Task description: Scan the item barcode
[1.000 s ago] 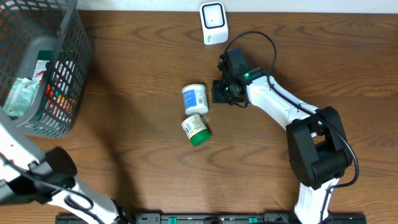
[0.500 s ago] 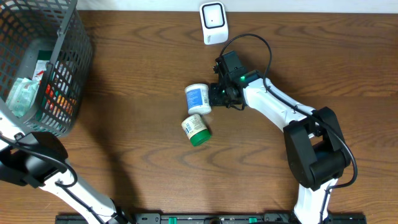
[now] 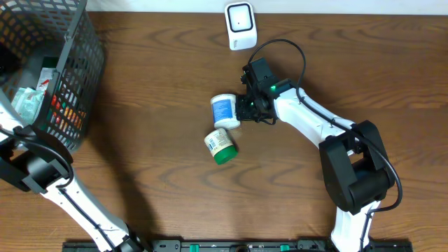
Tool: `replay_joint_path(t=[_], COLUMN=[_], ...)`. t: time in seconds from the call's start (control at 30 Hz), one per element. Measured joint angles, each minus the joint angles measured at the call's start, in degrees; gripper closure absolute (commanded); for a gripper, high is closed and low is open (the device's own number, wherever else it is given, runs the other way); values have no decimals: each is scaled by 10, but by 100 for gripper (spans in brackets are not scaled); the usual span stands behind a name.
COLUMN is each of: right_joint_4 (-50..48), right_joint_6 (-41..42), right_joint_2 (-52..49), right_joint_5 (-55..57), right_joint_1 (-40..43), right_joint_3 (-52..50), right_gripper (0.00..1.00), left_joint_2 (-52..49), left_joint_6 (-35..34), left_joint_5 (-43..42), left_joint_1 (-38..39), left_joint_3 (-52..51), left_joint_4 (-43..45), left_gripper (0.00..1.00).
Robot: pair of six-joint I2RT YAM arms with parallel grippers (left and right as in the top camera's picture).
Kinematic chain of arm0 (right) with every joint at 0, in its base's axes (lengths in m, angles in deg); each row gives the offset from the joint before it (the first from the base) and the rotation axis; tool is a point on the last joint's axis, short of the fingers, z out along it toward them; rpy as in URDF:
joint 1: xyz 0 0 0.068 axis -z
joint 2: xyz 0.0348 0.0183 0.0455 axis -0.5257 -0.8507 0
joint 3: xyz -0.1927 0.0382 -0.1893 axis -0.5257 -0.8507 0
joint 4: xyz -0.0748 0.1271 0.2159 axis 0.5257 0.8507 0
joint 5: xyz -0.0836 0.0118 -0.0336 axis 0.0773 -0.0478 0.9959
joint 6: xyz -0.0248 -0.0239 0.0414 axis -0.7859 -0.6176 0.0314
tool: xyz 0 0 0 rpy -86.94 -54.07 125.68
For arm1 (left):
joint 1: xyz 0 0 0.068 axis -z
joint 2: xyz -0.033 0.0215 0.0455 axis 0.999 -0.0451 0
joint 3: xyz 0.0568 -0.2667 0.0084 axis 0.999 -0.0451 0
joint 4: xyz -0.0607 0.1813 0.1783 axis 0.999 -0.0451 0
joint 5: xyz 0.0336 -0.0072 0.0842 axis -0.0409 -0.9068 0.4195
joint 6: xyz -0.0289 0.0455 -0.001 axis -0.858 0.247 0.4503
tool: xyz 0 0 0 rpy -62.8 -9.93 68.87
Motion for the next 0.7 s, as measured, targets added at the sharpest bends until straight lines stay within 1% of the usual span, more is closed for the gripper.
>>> replay_joint_path(t=[0.2, 0.4, 0.5, 0.7], right_joint_4=[0, 0, 0, -1], right_joint_6=[0, 0, 0, 0], right_joint_2=[0, 0, 0, 0], right_joint_5=[0, 0, 0, 0], right_joint_1=[0, 0, 0, 0], right_joint_3=[0, 0, 0, 0], right_gripper=[95, 94, 94, 94], left_joint_2=[1, 2, 3, 11], left_joint_6=[-4, -21, -28, -30], left_joint_5=[0, -11, -37, -85], left_joint_1=[-1, -1, -1, -1], left_joint_3=[0, 0, 0, 0], left_joint_4=[-118, -183, -202, -204], left_gripper=[40, 39, 38, 37])
